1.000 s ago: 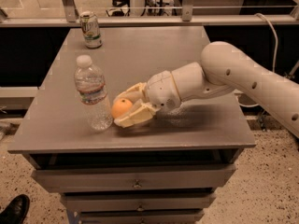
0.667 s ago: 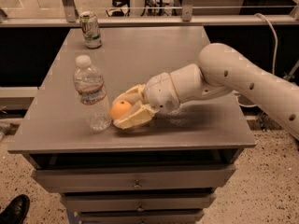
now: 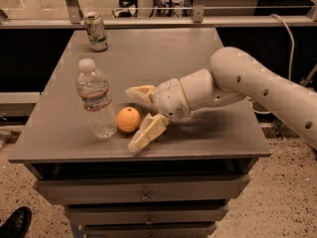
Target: Move orange near water bottle
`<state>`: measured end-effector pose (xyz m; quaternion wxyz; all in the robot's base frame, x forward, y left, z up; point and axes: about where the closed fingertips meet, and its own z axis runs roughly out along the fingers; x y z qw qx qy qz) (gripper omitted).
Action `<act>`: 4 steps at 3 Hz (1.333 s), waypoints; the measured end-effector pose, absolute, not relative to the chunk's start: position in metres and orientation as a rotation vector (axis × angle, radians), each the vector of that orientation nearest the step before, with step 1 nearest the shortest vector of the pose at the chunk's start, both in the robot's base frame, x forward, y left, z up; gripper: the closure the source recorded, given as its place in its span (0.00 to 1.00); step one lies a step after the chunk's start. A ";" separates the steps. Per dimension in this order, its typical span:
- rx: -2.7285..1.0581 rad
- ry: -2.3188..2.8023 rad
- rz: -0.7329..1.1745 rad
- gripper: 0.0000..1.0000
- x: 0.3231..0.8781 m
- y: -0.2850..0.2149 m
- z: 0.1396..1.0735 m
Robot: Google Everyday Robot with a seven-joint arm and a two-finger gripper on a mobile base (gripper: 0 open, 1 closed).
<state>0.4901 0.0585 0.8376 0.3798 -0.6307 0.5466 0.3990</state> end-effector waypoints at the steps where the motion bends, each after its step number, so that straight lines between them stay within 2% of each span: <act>1: -1.611 1.399 1.018 0.00 0.490 0.057 0.837; 3: -1.520 1.507 0.839 0.00 0.550 -0.034 0.850; 4: -1.520 1.506 0.838 0.00 0.551 -0.034 0.851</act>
Offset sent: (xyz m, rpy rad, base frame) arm 0.0433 -0.0694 0.0040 -0.0504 -0.0386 -0.1242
